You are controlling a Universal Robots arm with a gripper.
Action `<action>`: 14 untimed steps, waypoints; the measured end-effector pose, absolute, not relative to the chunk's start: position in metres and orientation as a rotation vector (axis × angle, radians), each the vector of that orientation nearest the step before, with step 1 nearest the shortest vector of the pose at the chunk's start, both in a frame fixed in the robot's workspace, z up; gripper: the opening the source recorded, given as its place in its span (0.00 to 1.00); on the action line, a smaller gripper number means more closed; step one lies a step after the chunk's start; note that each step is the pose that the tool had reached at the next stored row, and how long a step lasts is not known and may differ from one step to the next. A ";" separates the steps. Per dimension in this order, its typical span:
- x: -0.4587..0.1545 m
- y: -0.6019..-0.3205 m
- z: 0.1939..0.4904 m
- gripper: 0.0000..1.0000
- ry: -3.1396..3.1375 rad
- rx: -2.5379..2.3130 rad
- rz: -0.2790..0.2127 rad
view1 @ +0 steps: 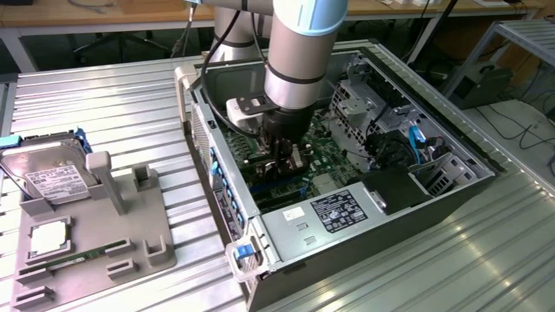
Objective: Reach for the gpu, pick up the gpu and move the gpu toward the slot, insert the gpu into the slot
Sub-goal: 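Insert the gpu into the slot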
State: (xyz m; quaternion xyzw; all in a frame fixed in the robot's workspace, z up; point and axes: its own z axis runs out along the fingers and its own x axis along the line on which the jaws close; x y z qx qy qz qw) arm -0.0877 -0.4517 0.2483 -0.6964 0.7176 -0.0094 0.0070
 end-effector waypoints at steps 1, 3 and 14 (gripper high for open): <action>-0.088 -0.452 0.249 0.27 2.244 -2.178 -0.029; -0.088 -0.452 0.250 0.27 2.244 -2.178 -0.030; -0.088 -0.452 0.253 0.27 2.245 -2.180 -0.032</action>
